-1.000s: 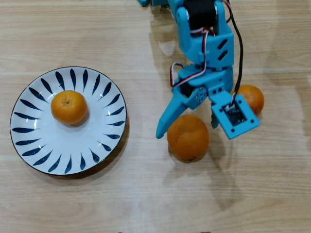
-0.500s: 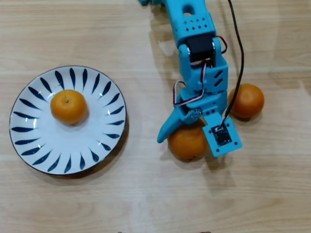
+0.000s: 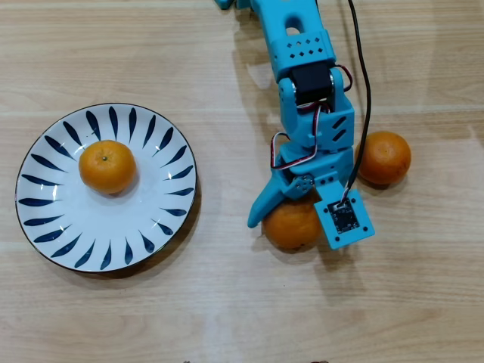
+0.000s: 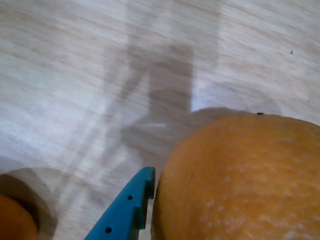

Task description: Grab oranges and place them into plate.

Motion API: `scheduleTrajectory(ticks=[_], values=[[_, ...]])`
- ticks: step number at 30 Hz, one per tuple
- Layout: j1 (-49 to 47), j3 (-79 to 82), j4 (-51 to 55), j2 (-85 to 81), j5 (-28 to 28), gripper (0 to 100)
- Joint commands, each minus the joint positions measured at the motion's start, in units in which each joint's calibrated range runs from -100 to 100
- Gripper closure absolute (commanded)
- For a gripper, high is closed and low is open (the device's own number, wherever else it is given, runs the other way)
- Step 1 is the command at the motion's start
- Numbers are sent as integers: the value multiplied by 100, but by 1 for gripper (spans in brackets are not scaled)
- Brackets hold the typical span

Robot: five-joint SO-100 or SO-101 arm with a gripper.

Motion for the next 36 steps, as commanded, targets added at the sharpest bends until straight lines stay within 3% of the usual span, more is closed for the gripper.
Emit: scheduleTrajectory(ticks=[1,14,20,29,36], values=[[-73,-30,-161,-68,-21,59],[-57,6,-6,-161,10,66],[56,-945,1670,-677,52,66],[701,-3054,3423,-1176,538,66],[1532,-3281,3767,-1818,1385,66]])
